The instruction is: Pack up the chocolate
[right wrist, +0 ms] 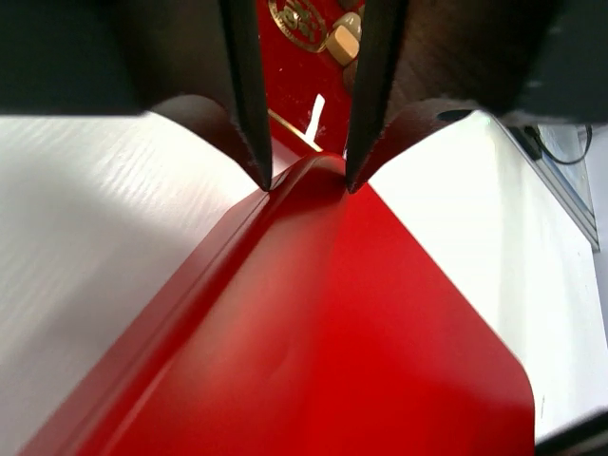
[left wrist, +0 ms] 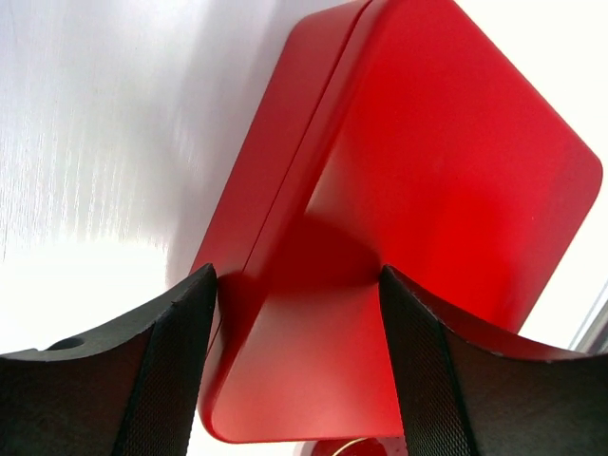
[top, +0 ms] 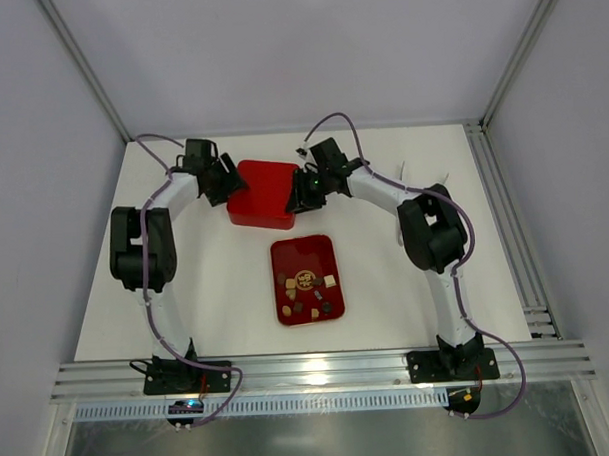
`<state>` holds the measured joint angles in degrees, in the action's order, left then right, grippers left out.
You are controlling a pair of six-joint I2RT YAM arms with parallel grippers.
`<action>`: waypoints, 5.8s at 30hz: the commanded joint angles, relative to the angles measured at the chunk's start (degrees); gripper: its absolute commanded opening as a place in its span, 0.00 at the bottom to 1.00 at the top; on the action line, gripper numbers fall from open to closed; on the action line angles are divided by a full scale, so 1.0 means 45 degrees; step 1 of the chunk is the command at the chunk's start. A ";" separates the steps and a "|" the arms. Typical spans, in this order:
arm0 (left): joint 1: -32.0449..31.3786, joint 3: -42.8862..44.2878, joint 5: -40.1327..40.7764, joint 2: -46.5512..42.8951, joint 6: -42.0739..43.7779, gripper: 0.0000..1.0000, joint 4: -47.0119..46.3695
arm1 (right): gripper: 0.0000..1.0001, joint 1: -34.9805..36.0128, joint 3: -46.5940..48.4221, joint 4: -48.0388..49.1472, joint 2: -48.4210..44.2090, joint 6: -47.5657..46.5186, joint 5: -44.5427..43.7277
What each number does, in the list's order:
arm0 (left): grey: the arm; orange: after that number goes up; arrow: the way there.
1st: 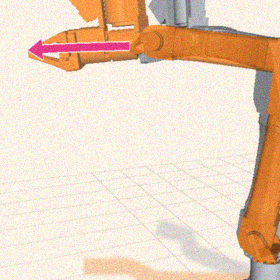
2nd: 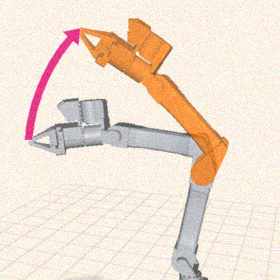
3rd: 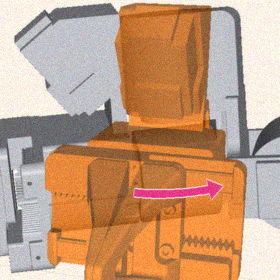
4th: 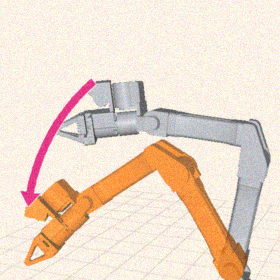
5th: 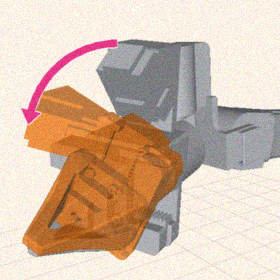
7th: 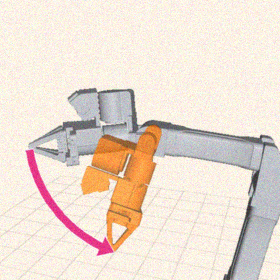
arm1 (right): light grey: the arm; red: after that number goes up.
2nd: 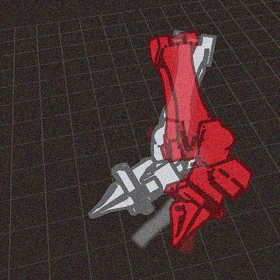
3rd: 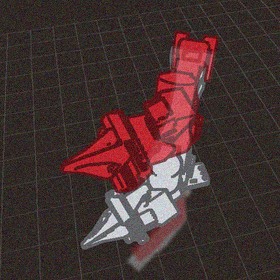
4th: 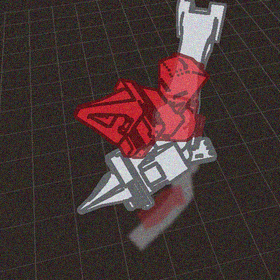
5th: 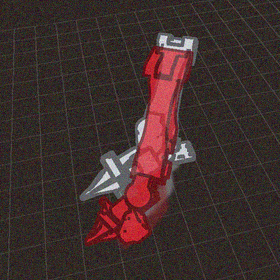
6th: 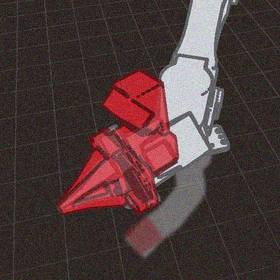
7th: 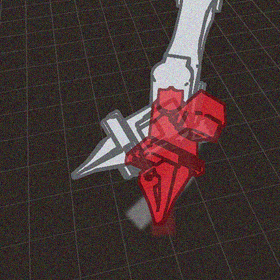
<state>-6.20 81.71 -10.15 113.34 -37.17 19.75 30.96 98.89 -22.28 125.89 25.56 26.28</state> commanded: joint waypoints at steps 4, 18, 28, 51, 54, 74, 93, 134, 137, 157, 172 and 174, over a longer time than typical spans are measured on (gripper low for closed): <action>-0.0400 -0.0151 0.0987 0.1435 0.1697 0.70 0.3736 | 0.48 0.0134 -0.0082 -0.0536 -0.0240 -0.0076 -0.0157; -0.0420 0.0025 0.1123 0.1610 0.2049 0.77 0.4127 | 0.64 -0.1841 0.2609 0.0128 0.1612 0.1780 0.0136; -0.0595 0.0318 0.1084 0.1845 0.2185 0.76 0.4517 | 0.64 -0.1958 0.4468 -0.0046 0.3137 0.2503 0.0273; -0.1455 0.0748 0.1182 0.2431 0.2244 0.75 0.5025 | 0.35 -0.1626 0.5504 -0.2937 0.4428 0.1410 -0.2265; -0.1533 0.0768 0.1104 0.2450 0.2225 0.75 0.5045 | 0.33 -0.1626 0.5894 -0.3463 0.4583 0.1312 -0.2403; -0.2021 0.0592 0.0870 0.2353 0.2400 0.75 0.5299 | 0.36 -0.0982 0.9567 -0.7176 0.6205 0.0511 -0.4454; -0.2490 -0.0619 -0.0070 0.0772 0.1581 0.79 0.4226 | 0.52 -0.0864 0.8514 -0.6904 0.5483 -0.0679 -0.4356; 0.0010 -0.0580 -0.0146 0.1727 -0.2248 0.65 0.0514 | 0.58 -0.0864 0.7790 -0.6591 0.5287 -0.1364 -0.4200; -0.0010 -0.0541 -0.0185 0.1689 -0.2054 0.66 0.0514 | 0.58 -0.0884 0.7557 -0.6533 0.5151 -0.1364 -0.4142; 0.0029 0.2680 -0.0459 0.0793 0.0231 0.85 0.2172 | 0.76 -0.2094 0.5018 -0.1691 0.1073 0.0081 -0.1779; -0.0166 0.0985 -0.0771 -0.4089 0.1012 0.86 0.2741 | 0.86 -0.2369 -0.2298 0.1922 -0.5685 0.0549 -0.2208; -0.0166 0.0148 -0.0946 -0.4870 0.1110 0.86 0.2721 | 0.86 -0.2368 -0.3202 0.2391 -0.6932 0.0628 -0.2324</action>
<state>-6.63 86.21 -13.02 96.23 -34.33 31.44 20.08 89.84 -17.30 101.03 27.35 16.93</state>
